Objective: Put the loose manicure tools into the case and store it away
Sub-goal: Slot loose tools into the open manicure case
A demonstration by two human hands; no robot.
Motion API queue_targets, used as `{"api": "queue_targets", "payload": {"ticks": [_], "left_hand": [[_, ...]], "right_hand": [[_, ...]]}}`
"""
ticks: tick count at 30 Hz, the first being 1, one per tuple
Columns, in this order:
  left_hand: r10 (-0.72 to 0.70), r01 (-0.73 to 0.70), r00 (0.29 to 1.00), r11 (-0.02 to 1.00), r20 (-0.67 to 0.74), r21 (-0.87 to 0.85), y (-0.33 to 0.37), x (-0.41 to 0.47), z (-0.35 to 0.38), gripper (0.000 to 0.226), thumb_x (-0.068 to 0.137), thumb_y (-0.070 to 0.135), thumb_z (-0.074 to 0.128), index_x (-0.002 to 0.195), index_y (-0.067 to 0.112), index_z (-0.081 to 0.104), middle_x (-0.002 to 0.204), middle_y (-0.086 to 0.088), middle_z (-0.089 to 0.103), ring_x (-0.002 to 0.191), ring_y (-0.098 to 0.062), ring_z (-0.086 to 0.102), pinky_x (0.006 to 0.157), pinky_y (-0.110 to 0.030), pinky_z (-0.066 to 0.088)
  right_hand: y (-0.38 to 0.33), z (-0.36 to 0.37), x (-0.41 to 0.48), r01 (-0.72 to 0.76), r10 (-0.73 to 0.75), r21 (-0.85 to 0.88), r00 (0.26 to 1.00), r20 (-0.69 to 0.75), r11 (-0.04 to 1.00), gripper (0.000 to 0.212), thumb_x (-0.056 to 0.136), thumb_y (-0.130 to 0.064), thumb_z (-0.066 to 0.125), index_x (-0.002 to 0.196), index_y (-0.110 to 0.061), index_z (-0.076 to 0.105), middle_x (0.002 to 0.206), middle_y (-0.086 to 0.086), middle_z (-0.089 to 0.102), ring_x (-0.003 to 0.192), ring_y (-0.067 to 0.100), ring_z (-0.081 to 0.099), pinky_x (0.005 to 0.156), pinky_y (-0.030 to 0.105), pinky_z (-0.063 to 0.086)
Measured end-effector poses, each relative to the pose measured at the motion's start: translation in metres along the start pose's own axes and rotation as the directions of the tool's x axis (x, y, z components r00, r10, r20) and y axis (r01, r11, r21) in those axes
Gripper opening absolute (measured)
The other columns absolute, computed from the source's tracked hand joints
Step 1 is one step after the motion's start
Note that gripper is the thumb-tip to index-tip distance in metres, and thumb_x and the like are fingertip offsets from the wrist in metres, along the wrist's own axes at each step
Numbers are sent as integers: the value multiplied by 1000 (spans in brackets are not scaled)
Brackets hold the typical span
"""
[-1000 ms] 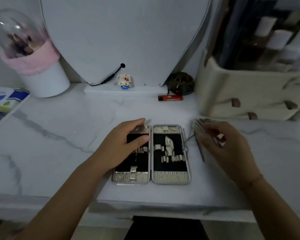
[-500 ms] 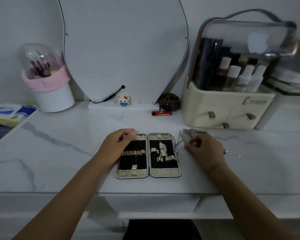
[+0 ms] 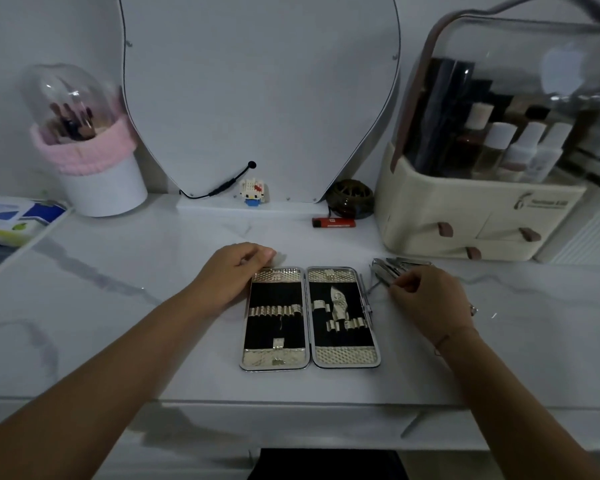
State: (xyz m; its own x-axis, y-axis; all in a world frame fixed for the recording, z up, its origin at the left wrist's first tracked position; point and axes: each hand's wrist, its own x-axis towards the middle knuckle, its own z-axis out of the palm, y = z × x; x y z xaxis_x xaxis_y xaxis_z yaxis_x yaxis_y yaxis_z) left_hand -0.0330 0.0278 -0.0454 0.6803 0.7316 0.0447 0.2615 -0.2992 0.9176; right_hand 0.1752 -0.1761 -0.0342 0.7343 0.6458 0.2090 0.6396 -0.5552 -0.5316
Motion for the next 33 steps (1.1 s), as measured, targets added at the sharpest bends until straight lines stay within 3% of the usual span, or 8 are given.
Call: {"api": "queue_targets", "payload": {"ticks": [3, 9, 12, 15, 18, 21, 27, 33], "left_hand": [[-22, 21, 1000, 999, -18, -48, -2, 8, -2, 31, 90, 40, 54, 103, 18, 71, 98, 1, 71, 95, -16, 66, 96, -42, 50], [-23, 21, 1000, 988, -11, -154, -6, 10, -3, 28, 92, 35, 54, 96, 15, 73, 91, -4, 70, 83, -16, 64, 84, -34, 50], [-9, 9, 1000, 988, 1, -152, -6, 10, -3, 23, 91, 29, 57, 98, 15, 73, 93, -4, 71, 88, -17, 66, 83, -30, 51], [32, -32, 999, 996, 2, -84, -8, 11, -5, 18, 90, 24, 60, 98, 18, 74, 94, 0, 74, 92, -16, 68, 88, -31, 50], [67, -67, 998, 998, -18, -13, -7, 11, -6, 19, 91, 24, 58, 95, 17, 75, 94, 1, 74, 91, -11, 67, 86, -24, 48], [83, -82, 996, 996, -27, 33, -6, 12, -6, 22, 91, 27, 57, 91, 16, 75, 93, 1, 74, 89, -11, 66, 81, -21, 46], [85, -85, 996, 996, -9, 34, -6, 15, -8, 28, 91, 32, 56, 84, 14, 76, 86, 2, 74, 80, -5, 65, 76, -20, 46], [83, -83, 997, 996, 1, 15, -6, 17, -11, 33, 92, 33, 55, 81, 10, 76, 80, 0, 75, 72, -4, 65, 76, -21, 46]], "right_hand": [[0, -1, 1, 21, -21, 11, 1000, 8, 1000, 6, 77, -19, 64, 75, -18, 69, 71, -4, 63, 68, 12, 58, 65, 25, 48], [-1, -12, 2, 14, -23, 252, 999, 34, 968, 3, 76, -16, 70, 78, -14, 68, 64, -9, 62, 54, 1, 55, 51, 9, 40], [-9, -15, 5, -111, 19, 549, 985, 171, 828, 20, 77, -7, 69, 96, -4, 65, 65, 6, 67, 45, 7, 52, 44, 18, 43], [-30, -14, 7, -244, -69, 704, 920, 385, 667, 34, 82, -4, 61, 114, -12, 55, 76, 14, 68, 49, 9, 57, 45, 20, 46], [-59, -2, 11, -231, -186, 691, 862, 472, 685, 40, 82, -2, 60, 119, -16, 54, 76, 14, 66, 57, 12, 63, 56, 21, 55], [-86, 13, 18, -147, -246, 647, 844, 476, 748, 32, 82, -1, 62, 113, -9, 58, 68, 14, 65, 53, 14, 63, 51, 23, 55], [-110, 43, 27, -78, -193, 526, 877, 440, 847, 22, 79, -7, 68, 98, 0, 60, 63, 20, 65, 46, 19, 59, 43, 21, 52], [-118, 62, 30, -104, -144, 496, 889, 435, 862, 19, 76, -12, 71, 89, -2, 62, 54, 12, 63, 37, 12, 57, 40, 19, 49]]}}
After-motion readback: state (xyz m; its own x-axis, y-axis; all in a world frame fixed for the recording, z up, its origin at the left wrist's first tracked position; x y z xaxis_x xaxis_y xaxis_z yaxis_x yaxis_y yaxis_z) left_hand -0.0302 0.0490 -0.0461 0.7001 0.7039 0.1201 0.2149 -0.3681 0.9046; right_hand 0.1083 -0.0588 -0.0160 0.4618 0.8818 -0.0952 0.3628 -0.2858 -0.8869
